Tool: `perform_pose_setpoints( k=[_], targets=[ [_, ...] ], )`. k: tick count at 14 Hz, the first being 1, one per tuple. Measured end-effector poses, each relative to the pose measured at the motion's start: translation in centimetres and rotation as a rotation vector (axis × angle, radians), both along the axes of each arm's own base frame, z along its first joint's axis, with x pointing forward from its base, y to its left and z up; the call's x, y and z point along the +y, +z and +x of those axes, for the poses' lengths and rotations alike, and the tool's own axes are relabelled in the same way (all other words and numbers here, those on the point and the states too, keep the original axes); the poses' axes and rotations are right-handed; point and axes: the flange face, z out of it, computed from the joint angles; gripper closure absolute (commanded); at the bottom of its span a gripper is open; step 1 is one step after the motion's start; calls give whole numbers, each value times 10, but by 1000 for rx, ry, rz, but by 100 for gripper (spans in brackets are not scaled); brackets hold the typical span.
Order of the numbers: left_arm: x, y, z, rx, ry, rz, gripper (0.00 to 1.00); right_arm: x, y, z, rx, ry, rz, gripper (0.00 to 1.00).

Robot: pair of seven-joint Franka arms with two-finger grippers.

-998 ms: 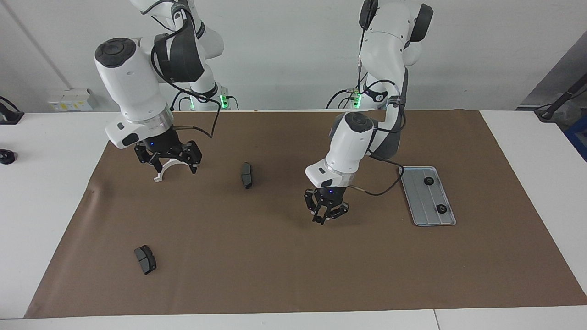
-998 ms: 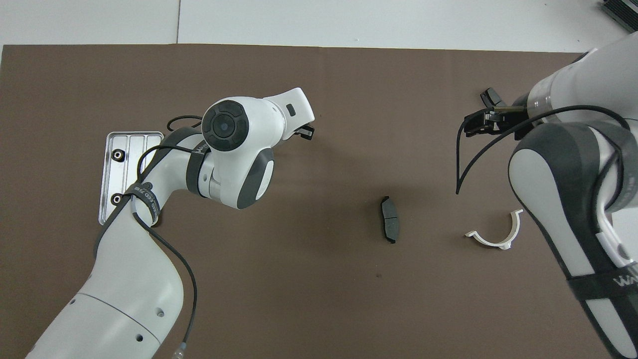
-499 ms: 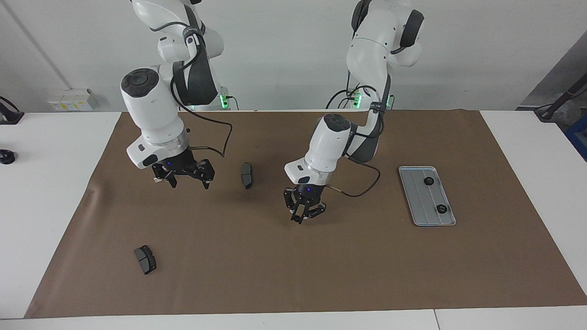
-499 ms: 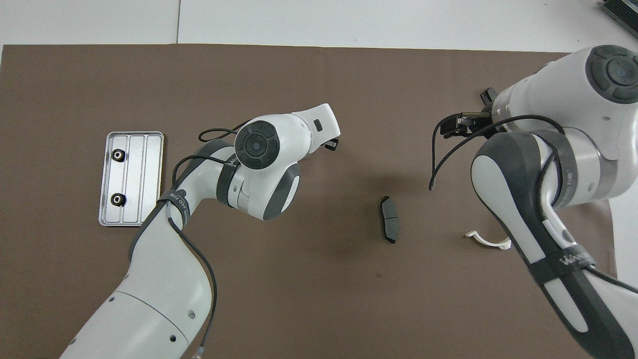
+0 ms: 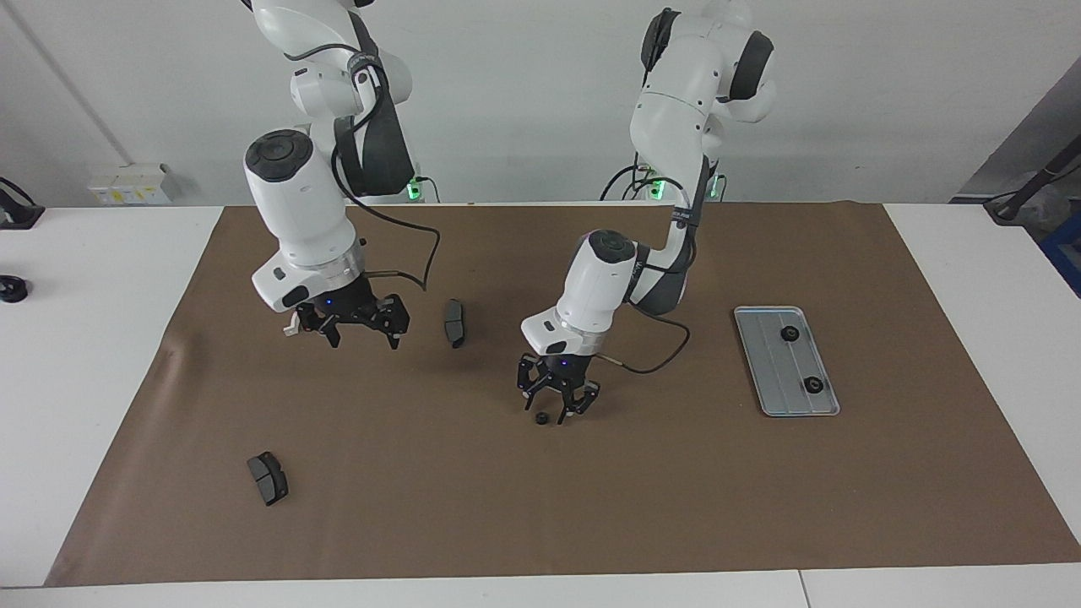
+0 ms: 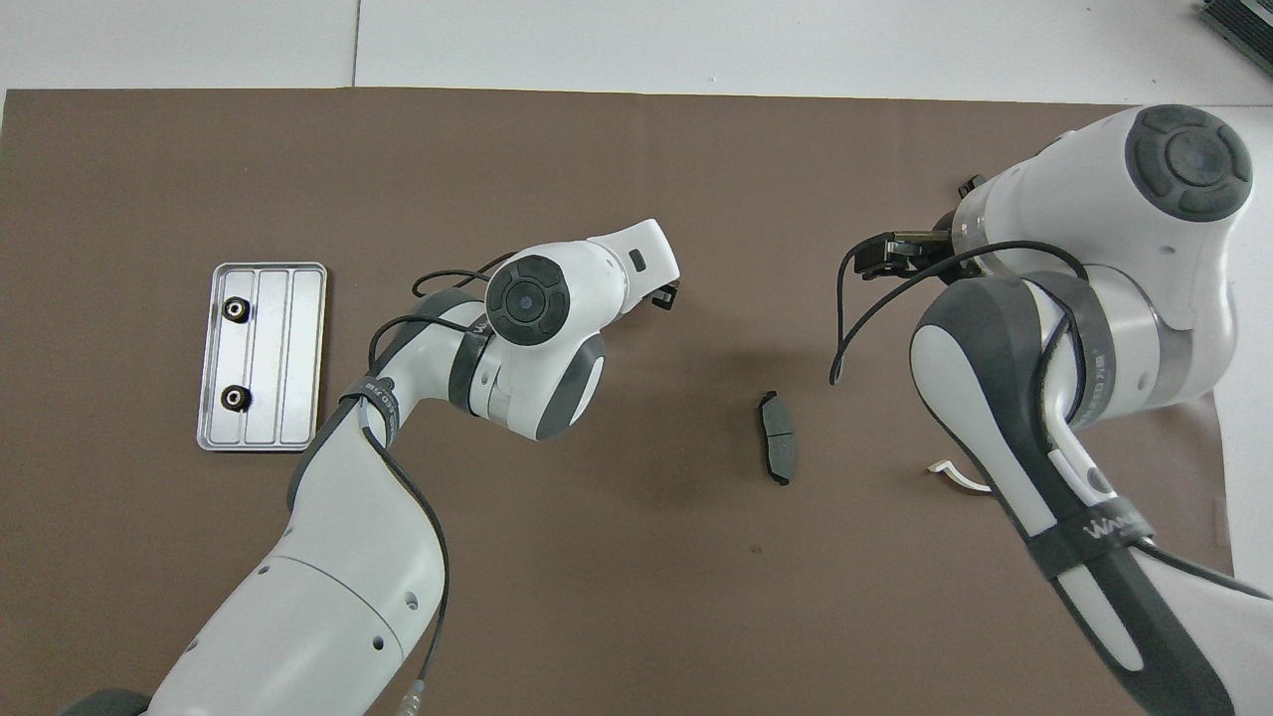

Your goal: Place bearing gear from tray to pile

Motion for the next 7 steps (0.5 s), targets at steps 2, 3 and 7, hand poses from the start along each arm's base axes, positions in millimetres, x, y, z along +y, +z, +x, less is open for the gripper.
perform_pose_setpoints(
  k=[2,3,7],
  targets=[
    [15,10,2,36,15,30,0,10,-4,1,-10,1,5,0],
    [28,18,3,56,28,49,0,22,-7,1,-15,3,10,0],
    [107,56,5,188,114,117,0,81,-19,2,-53,13,27,0]
  ],
)
